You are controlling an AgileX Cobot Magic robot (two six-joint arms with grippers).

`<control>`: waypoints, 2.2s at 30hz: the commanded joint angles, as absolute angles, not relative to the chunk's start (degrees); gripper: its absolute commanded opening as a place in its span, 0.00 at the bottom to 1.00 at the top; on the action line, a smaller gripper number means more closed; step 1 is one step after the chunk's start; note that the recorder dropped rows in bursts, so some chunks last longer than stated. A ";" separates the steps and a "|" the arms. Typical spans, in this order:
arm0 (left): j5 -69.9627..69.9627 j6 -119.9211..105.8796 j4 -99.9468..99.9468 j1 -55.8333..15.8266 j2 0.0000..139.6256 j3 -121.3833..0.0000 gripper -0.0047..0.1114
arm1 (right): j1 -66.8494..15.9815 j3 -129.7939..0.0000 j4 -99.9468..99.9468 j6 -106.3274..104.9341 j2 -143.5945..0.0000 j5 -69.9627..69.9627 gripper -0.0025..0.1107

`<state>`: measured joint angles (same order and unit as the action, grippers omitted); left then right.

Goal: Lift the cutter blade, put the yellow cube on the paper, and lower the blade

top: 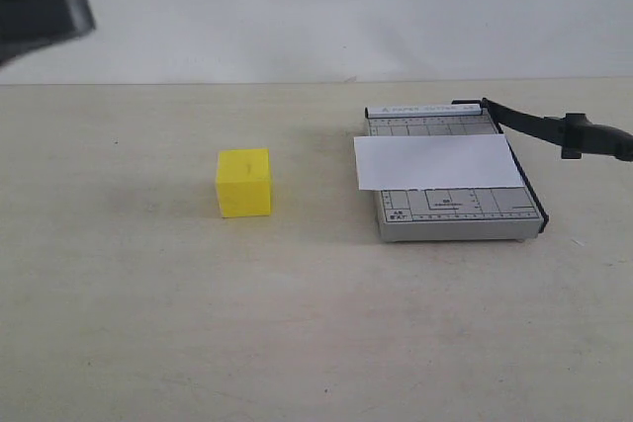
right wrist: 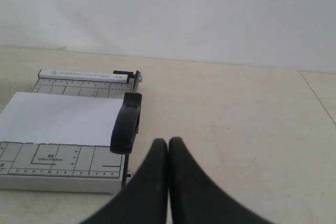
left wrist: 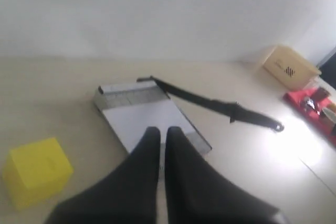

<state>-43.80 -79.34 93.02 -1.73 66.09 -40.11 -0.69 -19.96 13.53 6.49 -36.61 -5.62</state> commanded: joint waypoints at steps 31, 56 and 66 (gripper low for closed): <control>-7.23 -93.79 99.95 -39.98 135.18 -95.97 0.08 | -0.57 -19.99 13.65 6.69 -36.65 -5.77 0.02; -11.26 -92.56 99.95 -42.28 143.16 -103.02 0.08 | -0.57 -19.99 12.95 6.94 -36.65 -4.06 0.02; -8.12 -92.56 99.95 -44.03 144.20 -107.35 0.08 | -0.57 -19.99 12.83 6.94 -36.65 -4.51 0.02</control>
